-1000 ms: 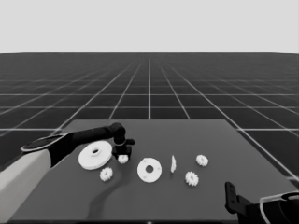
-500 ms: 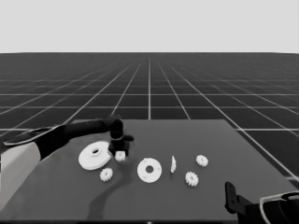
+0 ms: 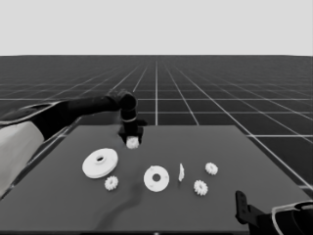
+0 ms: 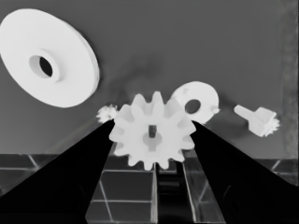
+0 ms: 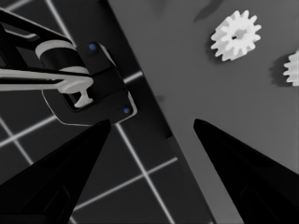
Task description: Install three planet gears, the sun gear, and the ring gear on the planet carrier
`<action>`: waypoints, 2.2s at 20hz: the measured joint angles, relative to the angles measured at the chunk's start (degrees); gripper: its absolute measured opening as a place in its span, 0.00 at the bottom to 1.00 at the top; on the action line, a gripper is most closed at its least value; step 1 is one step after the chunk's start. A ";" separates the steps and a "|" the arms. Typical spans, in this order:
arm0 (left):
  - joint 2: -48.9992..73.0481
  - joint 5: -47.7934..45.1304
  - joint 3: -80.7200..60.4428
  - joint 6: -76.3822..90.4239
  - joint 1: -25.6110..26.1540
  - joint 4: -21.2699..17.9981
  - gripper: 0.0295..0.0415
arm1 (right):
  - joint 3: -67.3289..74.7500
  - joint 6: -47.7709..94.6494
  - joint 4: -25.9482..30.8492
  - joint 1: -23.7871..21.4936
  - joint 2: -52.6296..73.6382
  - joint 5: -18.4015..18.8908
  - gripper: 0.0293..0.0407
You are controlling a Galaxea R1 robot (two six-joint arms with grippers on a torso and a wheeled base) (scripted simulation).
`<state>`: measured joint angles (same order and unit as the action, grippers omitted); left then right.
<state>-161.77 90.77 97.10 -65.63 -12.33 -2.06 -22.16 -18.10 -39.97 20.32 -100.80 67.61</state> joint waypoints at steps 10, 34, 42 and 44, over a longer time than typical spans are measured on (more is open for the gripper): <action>-12.60 -2.87 6.61 -4.56 6.41 7.45 0.14 | 0.00 0.00 0.00 0.00 0.00 0.00 0.81; -12.45 -0.54 6.01 -5.01 1.25 1.20 0.75 | 0.00 0.00 0.00 0.00 0.00 0.00 0.81; 17.38 -0.24 -28.11 -9.11 -0.37 -0.46 0.75 | 0.00 0.00 0.00 0.00 0.00 0.00 0.81; 22.51 -0.10 -29.94 -6.18 -0.52 -0.51 0.75 | 0.00 0.00 0.00 0.00 0.00 0.00 0.81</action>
<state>-139.27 90.67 67.15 -71.81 -12.85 -2.57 -22.16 -18.10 -39.97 20.32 -100.80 67.61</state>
